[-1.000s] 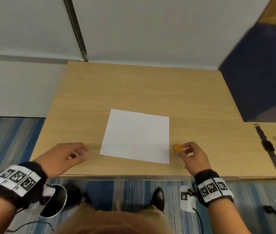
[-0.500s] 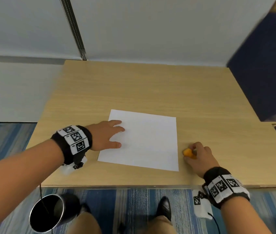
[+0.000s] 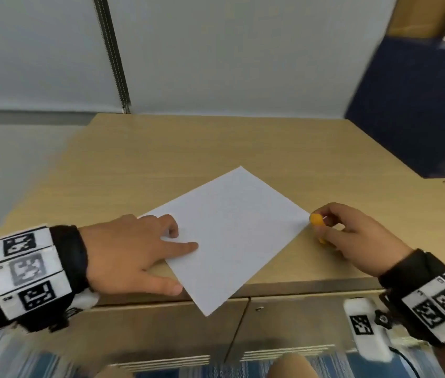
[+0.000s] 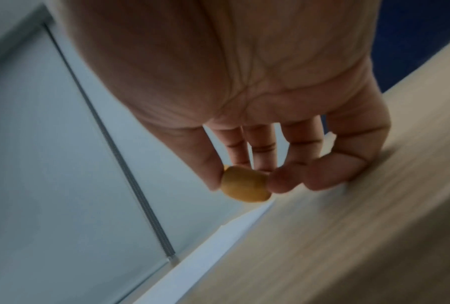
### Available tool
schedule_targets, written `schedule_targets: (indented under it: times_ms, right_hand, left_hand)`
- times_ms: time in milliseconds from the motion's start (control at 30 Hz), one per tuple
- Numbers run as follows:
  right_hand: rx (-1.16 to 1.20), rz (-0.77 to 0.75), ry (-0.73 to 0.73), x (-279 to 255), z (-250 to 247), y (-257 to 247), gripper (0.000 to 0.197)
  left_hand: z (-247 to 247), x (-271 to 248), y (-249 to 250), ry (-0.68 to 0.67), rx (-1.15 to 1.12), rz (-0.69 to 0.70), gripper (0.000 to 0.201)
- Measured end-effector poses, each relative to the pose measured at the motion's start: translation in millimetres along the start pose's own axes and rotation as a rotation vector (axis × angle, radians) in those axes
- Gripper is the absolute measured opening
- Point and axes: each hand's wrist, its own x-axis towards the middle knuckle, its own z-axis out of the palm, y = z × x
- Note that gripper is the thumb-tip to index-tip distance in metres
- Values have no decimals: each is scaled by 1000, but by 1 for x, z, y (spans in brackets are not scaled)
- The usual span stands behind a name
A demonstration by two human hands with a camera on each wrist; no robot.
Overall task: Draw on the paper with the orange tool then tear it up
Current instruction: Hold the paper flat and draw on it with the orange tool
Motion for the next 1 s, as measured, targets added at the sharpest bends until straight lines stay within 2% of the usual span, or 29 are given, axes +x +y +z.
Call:
schedule_targets:
  times_ms: [67, 167, 267, 433, 567, 700, 900, 1000]
  right_hand:
    - [51, -31, 2, -8, 4, -12, 15]
    - [271, 23, -61, -12, 9, -30, 23]
    - [433, 54, -89, -9, 22, -39, 27]
    - [417, 33, -128, -1, 51, -43, 28]
    - [301, 52, -199, 9, 50, -56, 27]
    - [205, 26, -264, 14, 50, -64, 27]
    - [339, 22, -361, 8, 26, -68, 29]
    - [304, 26, -385, 9, 2, -78, 29]
  left_hand:
    - [8, -3, 8, 24, -35, -1, 78]
    - [14, -5, 16, 51, -128, 7, 78]
    - [12, -3, 16, 52, -209, -6, 89]
    - [-10, 8, -8, 184, -281, -123, 88]
    - [-23, 31, -23, 80, -177, -173, 110]
    - [-41, 50, -27, -14, -50, -164, 118]
    - [-30, 81, -35, -108, -63, -106, 136]
    - [-21, 85, -38, -121, -74, -98, 144]
